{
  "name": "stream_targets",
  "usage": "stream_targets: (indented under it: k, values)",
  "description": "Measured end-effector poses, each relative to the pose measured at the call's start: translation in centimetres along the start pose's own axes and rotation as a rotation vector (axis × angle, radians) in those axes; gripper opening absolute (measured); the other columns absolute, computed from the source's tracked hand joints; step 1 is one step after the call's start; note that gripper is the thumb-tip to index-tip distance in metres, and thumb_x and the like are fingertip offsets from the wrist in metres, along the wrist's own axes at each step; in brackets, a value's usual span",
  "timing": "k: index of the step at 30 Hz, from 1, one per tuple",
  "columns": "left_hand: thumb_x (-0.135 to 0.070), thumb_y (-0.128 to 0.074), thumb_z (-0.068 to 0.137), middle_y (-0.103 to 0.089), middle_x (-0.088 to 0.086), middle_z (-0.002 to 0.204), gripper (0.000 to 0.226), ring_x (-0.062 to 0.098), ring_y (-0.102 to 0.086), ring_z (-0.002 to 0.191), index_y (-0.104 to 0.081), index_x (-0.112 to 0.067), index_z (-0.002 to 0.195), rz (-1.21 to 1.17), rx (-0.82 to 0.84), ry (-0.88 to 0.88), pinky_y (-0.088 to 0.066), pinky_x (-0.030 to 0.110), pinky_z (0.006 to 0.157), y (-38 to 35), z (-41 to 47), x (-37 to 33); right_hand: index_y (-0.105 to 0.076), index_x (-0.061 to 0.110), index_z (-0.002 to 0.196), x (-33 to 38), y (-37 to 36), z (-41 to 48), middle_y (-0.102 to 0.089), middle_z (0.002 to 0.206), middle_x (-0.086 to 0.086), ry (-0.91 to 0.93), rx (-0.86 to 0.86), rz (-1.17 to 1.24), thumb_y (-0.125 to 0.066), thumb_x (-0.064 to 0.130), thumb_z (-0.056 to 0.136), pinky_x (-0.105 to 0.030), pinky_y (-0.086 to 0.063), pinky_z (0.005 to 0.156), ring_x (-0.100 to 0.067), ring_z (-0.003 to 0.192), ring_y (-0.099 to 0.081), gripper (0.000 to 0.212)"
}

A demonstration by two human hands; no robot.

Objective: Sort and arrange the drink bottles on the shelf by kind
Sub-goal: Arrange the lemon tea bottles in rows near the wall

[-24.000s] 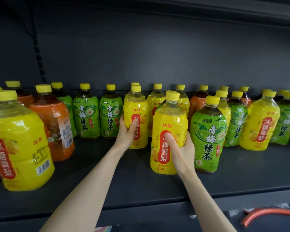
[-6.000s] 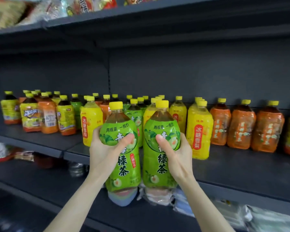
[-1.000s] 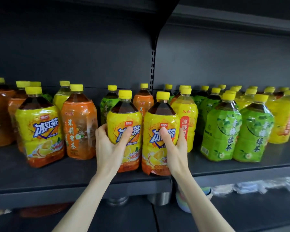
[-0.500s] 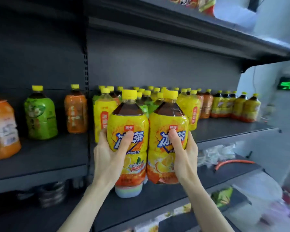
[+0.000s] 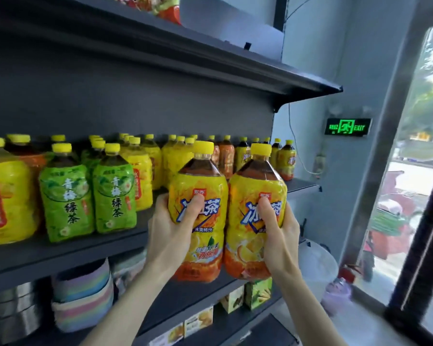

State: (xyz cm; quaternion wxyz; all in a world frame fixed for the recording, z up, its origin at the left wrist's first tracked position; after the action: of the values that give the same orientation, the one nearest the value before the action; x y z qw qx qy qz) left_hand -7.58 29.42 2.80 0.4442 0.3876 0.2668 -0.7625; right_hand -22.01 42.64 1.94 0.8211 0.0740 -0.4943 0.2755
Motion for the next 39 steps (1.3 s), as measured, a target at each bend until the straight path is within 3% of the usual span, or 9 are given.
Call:
stream_targets:
  k: [3,10,15,19,23,27,30,34,39]
  values:
    - [-0.061,-0.059,0.068,-0.066,-0.020,0.094,0.041,-0.009,-0.063,0.083,-0.052,-0.039,0.101,-0.016,0.008,-0.030,-0.049,0.007,0.061,-4.1,2.5,1.5,-0.064,0.021,0.102,-1.7,2.0,4.2,-0.074,0.091,0.002,0.028,-0.013,0.013,-0.063,0.059,0.071,-0.028,-0.056,0.068,-0.013,0.082,-0.071,0.049]
    - [-0.060,-0.053,0.069,-0.061,-0.025,0.099,0.038,-0.018,-0.057,0.087,-0.049,-0.042,0.102,-0.007,0.010,-0.037,-0.045,0.003,0.068,-13.5,9.6,6.9,-0.064,0.027,0.098,-7.5,5.7,15.0,-0.074,0.092,0.001,0.013,-0.035,-0.023,-0.061,0.064,0.067,-0.045,-0.058,0.080,-0.016,0.085,-0.071,0.049]
    - [-0.071,-0.055,0.069,-0.066,-0.025,0.097,0.042,-0.011,-0.061,0.091,-0.051,-0.044,0.102,-0.021,0.049,-0.018,-0.047,0.020,0.080,-20.8,14.6,10.7,-0.064,0.023,0.097,-10.9,9.4,22.3,-0.074,0.088,0.000,0.012,-0.089,-0.060,-0.061,0.066,0.063,-0.042,-0.058,0.078,-0.015,0.081,-0.071,0.055]
    - [-0.077,-0.053,0.068,-0.068,-0.023,0.099,0.061,-0.003,-0.064,0.093,-0.055,-0.036,0.112,-0.019,0.074,-0.012,-0.051,0.031,0.086,-27.2,18.1,13.8,-0.065,0.023,0.093,-14.1,12.8,28.0,-0.074,0.085,0.001,-0.005,-0.124,-0.078,-0.062,0.067,0.062,-0.044,-0.058,0.079,-0.016,0.079,-0.071,0.054]
    - [-0.064,-0.054,0.072,-0.067,-0.017,0.106,0.061,-0.004,-0.062,0.097,-0.054,-0.028,0.121,-0.042,0.071,-0.020,-0.048,0.023,0.086,-33.8,20.7,16.9,-0.065,0.028,0.086,-18.0,16.3,33.9,-0.074,0.083,0.001,-0.008,-0.113,-0.078,-0.063,0.066,0.063,-0.049,-0.057,0.079,-0.019,0.079,-0.071,0.044]
    - [-0.062,-0.054,0.071,-0.062,-0.024,0.109,0.065,-0.013,-0.057,0.099,-0.047,-0.029,0.127,-0.026,0.022,-0.007,-0.043,0.011,0.083,-39.7,23.3,19.8,-0.066,0.026,0.085,-21.4,19.3,40.3,-0.074,0.082,0.000,-0.022,-0.051,-0.089,-0.063,0.065,0.063,-0.048,-0.057,0.078,-0.018,0.077,-0.071,0.045]
    - [-0.062,-0.054,0.069,-0.061,-0.025,0.104,0.064,-0.014,-0.058,0.094,-0.045,-0.029,0.123,0.015,-0.034,0.008,-0.044,0.013,0.081,-43.3,25.4,21.7,-0.066,0.026,0.087,-23.6,20.8,45.0,-0.074,0.083,0.001,-0.032,0.002,-0.111,-0.062,0.067,0.063,-0.048,-0.056,0.081,-0.017,0.079,-0.071,0.048]
    - [-0.061,-0.055,0.069,-0.059,-0.023,0.105,0.064,-0.008,-0.057,0.096,-0.041,-0.030,0.123,0.087,-0.112,0.027,-0.045,0.024,0.088,-46.7,27.9,24.5,-0.066,0.026,0.089,-26.8,21.4,50.1,-0.074,0.086,0.002,-0.047,0.077,-0.076,-0.061,0.066,0.063,-0.043,-0.056,0.081,-0.015,0.082,-0.070,0.048]
    - [-0.063,-0.056,0.070,-0.062,-0.003,0.120,0.065,0.012,-0.059,0.110,-0.040,-0.032,0.125,0.203,-0.163,0.020,-0.046,0.028,0.092,-48.9,31.0,27.8,-0.065,0.023,0.092,-30.0,21.3,54.5,-0.074,0.083,0.006,-0.054,0.153,-0.017,-0.066,0.057,0.067,-0.026,-0.055,0.068,-0.010,0.077,-0.071,0.041]
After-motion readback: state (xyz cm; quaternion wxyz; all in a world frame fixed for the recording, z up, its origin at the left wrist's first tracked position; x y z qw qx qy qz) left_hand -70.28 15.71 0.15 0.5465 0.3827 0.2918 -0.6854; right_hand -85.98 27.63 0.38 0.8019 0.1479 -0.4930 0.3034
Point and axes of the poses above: each hand's wrist, its own z-axis towards the middle knuckle, its own y-axis out of the back of the hand, x = y × z, the point moved 5 cm from there along z, towards the middle knuckle
